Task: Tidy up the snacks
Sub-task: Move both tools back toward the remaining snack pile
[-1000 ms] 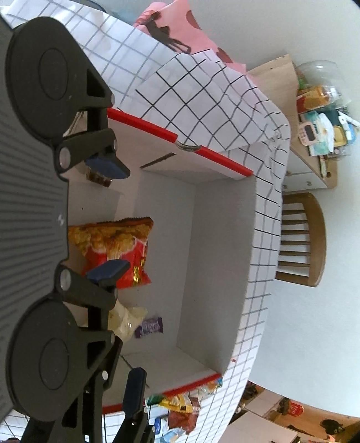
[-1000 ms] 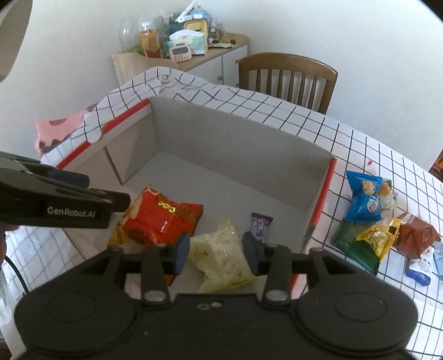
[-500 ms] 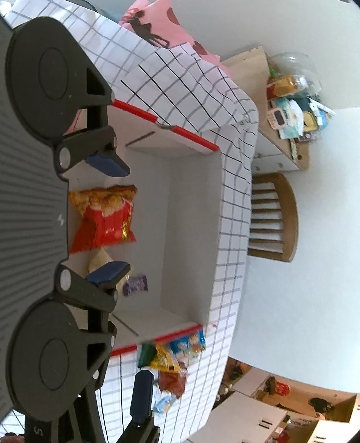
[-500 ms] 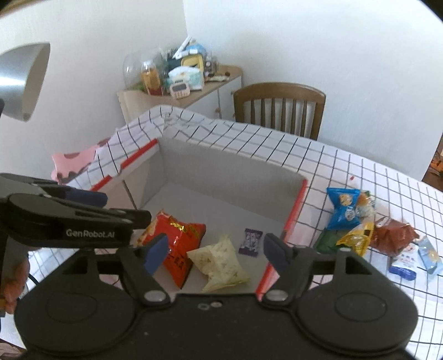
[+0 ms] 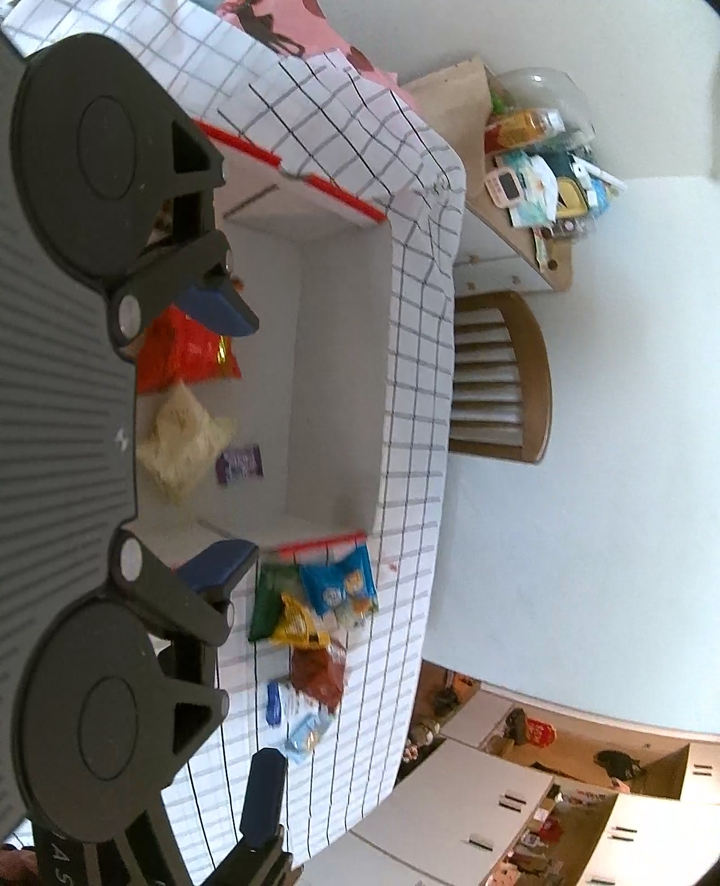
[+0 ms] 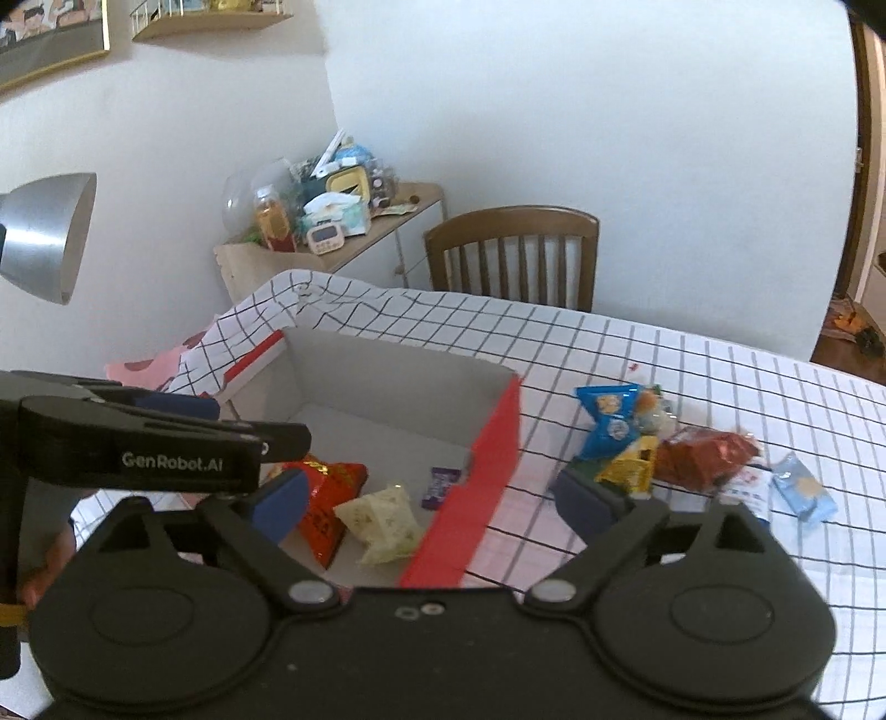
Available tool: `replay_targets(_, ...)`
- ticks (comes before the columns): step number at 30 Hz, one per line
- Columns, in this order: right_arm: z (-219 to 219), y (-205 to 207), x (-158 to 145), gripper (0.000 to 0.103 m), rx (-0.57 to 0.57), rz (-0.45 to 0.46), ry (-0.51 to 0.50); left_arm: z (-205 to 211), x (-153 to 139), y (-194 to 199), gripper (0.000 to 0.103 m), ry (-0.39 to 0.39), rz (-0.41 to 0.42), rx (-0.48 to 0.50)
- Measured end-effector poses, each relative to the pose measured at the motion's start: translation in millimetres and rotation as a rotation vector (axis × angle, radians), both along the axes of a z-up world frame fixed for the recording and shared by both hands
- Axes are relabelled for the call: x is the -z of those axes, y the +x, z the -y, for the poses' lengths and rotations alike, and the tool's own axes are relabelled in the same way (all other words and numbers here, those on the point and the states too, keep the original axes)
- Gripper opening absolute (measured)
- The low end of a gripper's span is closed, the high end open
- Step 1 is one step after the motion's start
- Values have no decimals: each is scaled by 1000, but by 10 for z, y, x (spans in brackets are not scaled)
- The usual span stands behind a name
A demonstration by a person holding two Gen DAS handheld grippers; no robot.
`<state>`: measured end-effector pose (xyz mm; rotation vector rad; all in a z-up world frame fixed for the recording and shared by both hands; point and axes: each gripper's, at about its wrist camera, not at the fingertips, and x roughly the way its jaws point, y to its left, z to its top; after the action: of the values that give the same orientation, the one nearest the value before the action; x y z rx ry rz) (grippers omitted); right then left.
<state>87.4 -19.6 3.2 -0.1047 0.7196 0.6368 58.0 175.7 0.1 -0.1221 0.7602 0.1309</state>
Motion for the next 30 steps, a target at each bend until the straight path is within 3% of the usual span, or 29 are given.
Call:
replay_targets(7, 483, -3, -27, 102, 50, 18, -4, 407, 2, 83, 85, -47, 24, 44)
replay_targets(12, 879, 81, 0, 102, 106, 7, -5, 721, 39, 194, 97, -79, 43, 55)
replay_targets(15, 1119, 143, 27, 102, 135, 0, -10, 915, 74, 302, 98, -100, 43, 65)
replay_targets(30, 2093, 705, 277, 102, 211, -34, -57, 1656, 355, 928, 98, -50, -18, 15)
